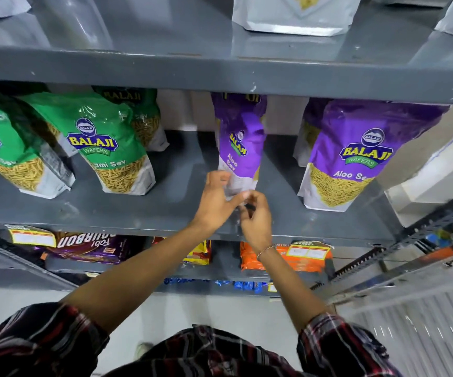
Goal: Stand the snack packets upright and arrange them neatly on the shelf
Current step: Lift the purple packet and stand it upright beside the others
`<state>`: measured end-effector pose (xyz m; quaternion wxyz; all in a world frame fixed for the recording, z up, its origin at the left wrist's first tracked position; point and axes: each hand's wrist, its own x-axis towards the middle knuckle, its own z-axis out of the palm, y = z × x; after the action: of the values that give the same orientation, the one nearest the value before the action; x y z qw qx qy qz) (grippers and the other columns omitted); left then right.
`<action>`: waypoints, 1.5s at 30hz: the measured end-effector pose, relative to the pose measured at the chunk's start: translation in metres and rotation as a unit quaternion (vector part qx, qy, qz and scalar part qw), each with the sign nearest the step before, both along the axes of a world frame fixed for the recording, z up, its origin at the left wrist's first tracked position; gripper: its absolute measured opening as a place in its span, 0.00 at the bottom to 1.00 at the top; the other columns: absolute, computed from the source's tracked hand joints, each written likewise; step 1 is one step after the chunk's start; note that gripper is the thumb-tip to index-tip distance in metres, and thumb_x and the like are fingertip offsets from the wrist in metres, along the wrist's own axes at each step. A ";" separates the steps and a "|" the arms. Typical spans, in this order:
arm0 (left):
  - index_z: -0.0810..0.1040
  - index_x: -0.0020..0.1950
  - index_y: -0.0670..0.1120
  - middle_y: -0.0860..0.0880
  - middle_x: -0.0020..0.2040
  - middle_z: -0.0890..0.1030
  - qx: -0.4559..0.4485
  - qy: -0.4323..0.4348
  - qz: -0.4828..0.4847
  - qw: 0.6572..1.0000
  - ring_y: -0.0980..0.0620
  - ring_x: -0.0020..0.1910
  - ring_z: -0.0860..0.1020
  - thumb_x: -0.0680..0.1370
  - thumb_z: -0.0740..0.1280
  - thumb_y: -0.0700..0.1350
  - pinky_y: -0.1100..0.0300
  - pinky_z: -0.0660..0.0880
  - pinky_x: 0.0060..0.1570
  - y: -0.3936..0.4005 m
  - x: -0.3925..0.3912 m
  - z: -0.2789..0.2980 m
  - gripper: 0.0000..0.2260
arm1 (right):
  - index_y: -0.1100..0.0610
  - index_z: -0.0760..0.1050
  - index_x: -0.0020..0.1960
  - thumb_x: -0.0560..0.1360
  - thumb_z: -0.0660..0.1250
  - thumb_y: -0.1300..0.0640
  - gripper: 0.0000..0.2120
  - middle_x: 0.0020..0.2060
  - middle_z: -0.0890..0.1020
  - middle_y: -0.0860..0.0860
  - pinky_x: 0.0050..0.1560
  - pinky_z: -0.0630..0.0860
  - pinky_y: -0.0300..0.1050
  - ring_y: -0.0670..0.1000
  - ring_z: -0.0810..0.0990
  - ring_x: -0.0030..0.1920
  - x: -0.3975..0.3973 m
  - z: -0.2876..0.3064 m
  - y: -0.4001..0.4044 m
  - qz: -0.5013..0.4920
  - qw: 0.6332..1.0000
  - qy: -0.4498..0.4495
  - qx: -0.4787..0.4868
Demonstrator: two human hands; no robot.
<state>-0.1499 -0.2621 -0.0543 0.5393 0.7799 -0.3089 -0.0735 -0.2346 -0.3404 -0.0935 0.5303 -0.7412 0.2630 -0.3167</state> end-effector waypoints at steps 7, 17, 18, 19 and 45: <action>0.63 0.61 0.43 0.45 0.59 0.73 0.021 0.003 -0.013 1.000 0.48 0.57 0.74 0.73 0.70 0.49 0.49 0.76 0.56 0.011 0.025 0.003 0.23 | 0.62 0.75 0.58 0.75 0.60 0.69 0.14 0.54 0.81 0.58 0.54 0.72 0.33 0.53 0.79 0.53 0.005 0.003 0.011 0.103 0.993 0.016 -0.063; 0.68 0.67 0.46 0.46 0.64 0.78 0.051 0.021 -0.051 0.997 0.47 0.65 0.74 0.79 0.59 0.37 0.50 0.69 0.67 0.006 0.083 0.006 0.17 | 0.52 0.64 0.62 0.64 0.78 0.57 0.33 0.64 0.72 0.52 0.61 0.72 0.39 0.49 0.72 0.63 0.013 0.016 -0.086 0.131 0.989 0.060 0.025; 0.68 0.67 0.46 0.45 0.64 0.77 0.055 0.020 -0.056 0.997 0.46 0.65 0.74 0.79 0.59 0.37 0.49 0.69 0.67 0.004 0.087 0.006 0.17 | 0.47 0.62 0.62 0.63 0.79 0.57 0.35 0.63 0.72 0.49 0.60 0.72 0.36 0.46 0.72 0.63 0.016 0.017 -0.091 0.166 0.983 0.068 0.026; 0.69 0.66 0.45 0.45 0.64 0.78 0.063 0.016 -0.054 0.996 0.45 0.64 0.74 0.79 0.58 0.39 0.49 0.69 0.66 0.002 0.090 0.005 0.15 | 0.43 0.60 0.61 0.62 0.79 0.56 0.37 0.61 0.72 0.44 0.56 0.73 0.30 0.42 0.72 0.61 0.019 0.018 -0.094 0.186 0.979 0.079 0.021; 0.61 0.69 0.50 0.47 0.64 0.77 0.108 0.091 -0.093 0.986 0.46 0.62 0.76 0.67 0.76 0.48 0.50 0.75 0.60 0.020 0.050 -0.016 0.36 | 0.49 0.65 0.64 0.60 0.80 0.55 0.38 0.60 0.77 0.50 0.59 0.76 0.46 0.50 0.76 0.60 0.007 0.012 -0.071 0.162 0.975 0.134 0.070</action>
<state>-0.0996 -0.2425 -0.0703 0.4687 0.7916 -0.3197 -0.2267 -0.2280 -0.4114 -0.0813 0.5847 -0.7708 0.2298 -0.1056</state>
